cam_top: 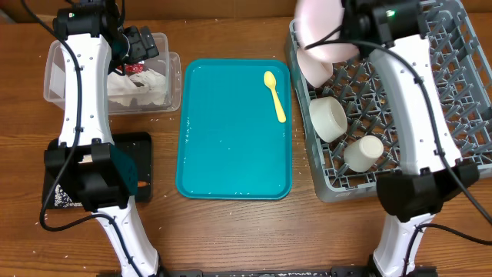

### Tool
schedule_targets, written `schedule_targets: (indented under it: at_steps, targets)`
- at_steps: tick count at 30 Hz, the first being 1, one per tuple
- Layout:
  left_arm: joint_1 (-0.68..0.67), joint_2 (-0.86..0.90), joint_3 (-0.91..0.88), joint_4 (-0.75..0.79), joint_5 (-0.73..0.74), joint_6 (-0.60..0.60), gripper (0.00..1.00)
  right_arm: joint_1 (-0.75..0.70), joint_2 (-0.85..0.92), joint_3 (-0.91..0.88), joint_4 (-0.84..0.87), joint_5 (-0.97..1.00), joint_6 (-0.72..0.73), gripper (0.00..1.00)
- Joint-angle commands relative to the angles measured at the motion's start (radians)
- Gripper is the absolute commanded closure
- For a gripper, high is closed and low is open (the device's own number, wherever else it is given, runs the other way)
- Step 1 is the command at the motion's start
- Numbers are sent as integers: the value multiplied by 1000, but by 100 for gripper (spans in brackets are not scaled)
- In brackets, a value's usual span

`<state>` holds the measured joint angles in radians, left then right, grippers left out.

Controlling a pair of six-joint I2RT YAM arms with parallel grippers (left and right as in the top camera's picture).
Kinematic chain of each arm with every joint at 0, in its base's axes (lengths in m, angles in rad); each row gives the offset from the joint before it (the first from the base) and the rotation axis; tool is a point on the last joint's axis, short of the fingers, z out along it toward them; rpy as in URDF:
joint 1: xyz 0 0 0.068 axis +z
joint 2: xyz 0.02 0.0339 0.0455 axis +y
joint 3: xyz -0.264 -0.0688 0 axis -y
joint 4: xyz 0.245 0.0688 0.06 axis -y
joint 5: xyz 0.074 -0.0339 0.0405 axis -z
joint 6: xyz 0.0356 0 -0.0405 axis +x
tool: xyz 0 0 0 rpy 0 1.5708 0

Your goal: Sort waste into correct bins and load items into the dishwasher

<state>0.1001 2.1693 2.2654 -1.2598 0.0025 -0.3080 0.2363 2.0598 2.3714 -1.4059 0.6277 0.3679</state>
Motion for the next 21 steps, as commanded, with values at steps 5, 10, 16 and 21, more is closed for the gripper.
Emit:
schedule_targets:
  at_steps: [5,10,16,21]
  targets:
    - [4,-16,21,1,-10,-3,0,-63,13,-213,29,329,130,96]
    - [4,-16,21,1,-10,-3,0,-47,13,-372,128,333,130,96]
    - [4,-16,21,1,-10,-3,0,-40,11,-428,153,267,130,96]
    - [4,-16,21,1,-10,-3,0,-40,-23,-378,154,81,81,81]
